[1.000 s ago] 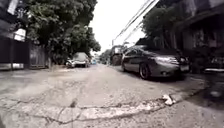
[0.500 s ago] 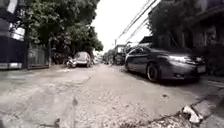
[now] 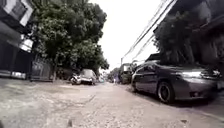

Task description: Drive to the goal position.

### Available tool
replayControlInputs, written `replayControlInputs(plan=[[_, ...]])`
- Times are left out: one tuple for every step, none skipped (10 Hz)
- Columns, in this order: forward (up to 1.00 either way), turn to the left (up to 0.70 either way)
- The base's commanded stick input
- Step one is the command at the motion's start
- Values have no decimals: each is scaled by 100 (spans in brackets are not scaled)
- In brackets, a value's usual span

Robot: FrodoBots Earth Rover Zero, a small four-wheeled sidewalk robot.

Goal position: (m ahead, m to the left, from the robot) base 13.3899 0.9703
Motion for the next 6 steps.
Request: replayControlInputs(plan=[[100,0],[100,0],[100,0],[100,0],[100,0],[100,0]])
